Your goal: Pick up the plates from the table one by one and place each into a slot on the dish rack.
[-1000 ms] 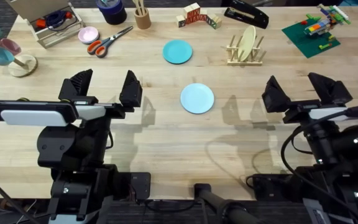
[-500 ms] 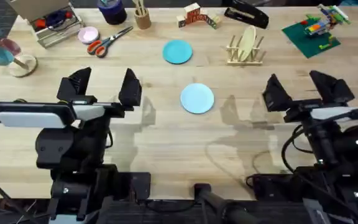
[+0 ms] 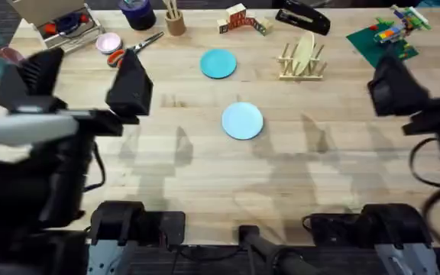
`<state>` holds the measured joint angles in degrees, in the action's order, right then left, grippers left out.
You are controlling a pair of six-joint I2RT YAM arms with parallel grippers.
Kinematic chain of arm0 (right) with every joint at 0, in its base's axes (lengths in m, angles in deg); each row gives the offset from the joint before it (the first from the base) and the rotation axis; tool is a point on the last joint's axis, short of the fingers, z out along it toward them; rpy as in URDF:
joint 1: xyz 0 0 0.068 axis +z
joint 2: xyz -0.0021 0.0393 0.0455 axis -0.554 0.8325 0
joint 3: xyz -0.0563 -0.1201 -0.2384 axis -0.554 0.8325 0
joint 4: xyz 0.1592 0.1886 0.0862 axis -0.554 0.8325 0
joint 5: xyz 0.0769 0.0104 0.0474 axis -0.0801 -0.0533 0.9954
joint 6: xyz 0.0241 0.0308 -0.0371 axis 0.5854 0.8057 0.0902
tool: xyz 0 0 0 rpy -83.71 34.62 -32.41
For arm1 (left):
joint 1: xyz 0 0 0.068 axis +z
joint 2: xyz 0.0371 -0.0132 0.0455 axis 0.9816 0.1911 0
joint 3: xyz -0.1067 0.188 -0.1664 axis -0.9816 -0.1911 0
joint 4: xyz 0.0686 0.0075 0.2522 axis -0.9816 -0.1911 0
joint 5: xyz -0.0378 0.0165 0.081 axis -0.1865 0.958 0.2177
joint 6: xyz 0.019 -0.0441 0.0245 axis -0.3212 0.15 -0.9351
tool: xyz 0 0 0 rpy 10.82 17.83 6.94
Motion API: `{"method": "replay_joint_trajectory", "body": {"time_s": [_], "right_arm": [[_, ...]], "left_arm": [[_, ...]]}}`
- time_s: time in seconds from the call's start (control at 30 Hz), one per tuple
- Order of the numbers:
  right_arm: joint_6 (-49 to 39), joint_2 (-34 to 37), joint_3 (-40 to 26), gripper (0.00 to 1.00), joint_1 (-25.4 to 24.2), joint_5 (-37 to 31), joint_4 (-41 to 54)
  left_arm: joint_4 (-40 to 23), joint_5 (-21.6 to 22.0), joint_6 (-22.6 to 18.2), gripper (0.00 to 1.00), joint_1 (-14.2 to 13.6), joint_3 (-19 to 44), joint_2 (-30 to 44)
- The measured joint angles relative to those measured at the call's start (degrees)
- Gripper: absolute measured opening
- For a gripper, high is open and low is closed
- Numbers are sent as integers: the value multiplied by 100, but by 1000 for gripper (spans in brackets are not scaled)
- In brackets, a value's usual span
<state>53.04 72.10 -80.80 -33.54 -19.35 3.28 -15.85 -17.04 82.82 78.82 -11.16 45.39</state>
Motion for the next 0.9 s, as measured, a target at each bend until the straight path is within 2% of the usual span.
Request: {"method": "replay_joint_trajectory", "body": {"time_s": [0.1, 0.33, 0.53, 0.73, 0.9], "right_arm": [[0, 657, -803, 996, 0, 2, 801], [3, 2399, -2620, 996, 0, 22, 2715], [1, 3594, -3669, 996, 0, 37, 3683], [1, 4456, -4202, 996, 0, 37, 4187], [1, 4788, -4265, 996, 0, 37, 4239]], "left_arm": [[-653, 0, 0, 993, 0, 717, 622], [-2711, -1, 3, 992, 0, 2678, 2530], [-4033, -4, 50, 993, 0, 4009, 3954], [-4655, -7, 55, 993, 0, 4727, 5081], [-4720, -7, 66, 993, 0, 4842, 5643]]}}
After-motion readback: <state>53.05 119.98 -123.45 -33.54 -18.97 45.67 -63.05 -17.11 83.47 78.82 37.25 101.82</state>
